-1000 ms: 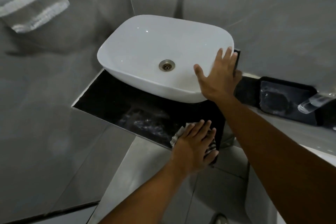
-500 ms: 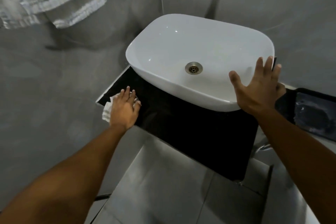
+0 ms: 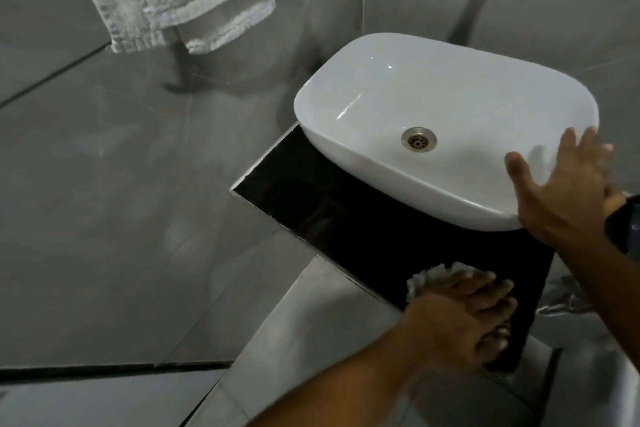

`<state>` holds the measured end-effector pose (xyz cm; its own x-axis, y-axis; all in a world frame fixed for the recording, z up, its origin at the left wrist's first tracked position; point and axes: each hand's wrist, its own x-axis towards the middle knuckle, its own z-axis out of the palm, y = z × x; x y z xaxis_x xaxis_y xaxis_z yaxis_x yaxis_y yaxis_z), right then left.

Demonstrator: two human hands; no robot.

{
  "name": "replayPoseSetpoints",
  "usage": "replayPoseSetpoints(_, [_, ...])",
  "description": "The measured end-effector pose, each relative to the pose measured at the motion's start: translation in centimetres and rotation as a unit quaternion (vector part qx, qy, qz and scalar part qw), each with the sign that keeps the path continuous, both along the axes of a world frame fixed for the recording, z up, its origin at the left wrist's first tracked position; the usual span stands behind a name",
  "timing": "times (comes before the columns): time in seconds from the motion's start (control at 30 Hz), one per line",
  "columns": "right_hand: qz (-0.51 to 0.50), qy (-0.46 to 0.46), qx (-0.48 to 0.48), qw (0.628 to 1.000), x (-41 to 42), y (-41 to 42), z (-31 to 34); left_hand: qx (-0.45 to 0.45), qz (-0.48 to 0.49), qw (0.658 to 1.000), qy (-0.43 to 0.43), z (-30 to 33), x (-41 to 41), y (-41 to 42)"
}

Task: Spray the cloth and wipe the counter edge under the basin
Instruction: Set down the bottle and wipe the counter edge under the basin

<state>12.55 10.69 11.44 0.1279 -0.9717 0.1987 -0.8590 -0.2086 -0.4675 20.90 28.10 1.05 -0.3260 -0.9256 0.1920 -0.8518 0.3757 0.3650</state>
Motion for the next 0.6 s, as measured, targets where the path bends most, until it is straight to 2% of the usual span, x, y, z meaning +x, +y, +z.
replayPoseSetpoints(0.1, [0.008,0.003,0.002,1.000,0.1,-0.2,0.2,-0.025,0.048,0.998,-0.016,0.8,10.0,-0.1])
replayPoseSetpoints(0.17, [0.008,0.003,0.001,1.000,0.2,0.0,0.4,-0.030,0.149,0.988,-0.014,1.2,18.6,0.2])
replayPoseSetpoints(0.23, [0.006,-0.001,-0.003,1.000,0.3,0.1,0.6,-0.002,0.294,0.956,-0.024,1.8,26.7,0.9])
replayPoseSetpoints(0.3, [0.009,0.004,-0.005,1.000,0.4,0.3,0.8,0.028,0.385,0.921,-0.056,1.6,31.6,1.4])
replayPoseSetpoints(0.43, [0.014,0.010,0.001,1.000,0.5,0.6,1.5,0.027,0.434,0.897,-0.083,1.5,30.0,0.3])
replayPoseSetpoints(0.5, [0.012,0.007,0.003,1.000,0.6,0.8,1.7,0.010,0.393,0.916,-0.075,1.4,25.9,0.6])
replayPoseSetpoints(0.6, [0.010,0.001,0.006,1.000,0.7,0.9,1.8,0.005,0.274,0.961,-0.041,0.8,17.1,1.7])
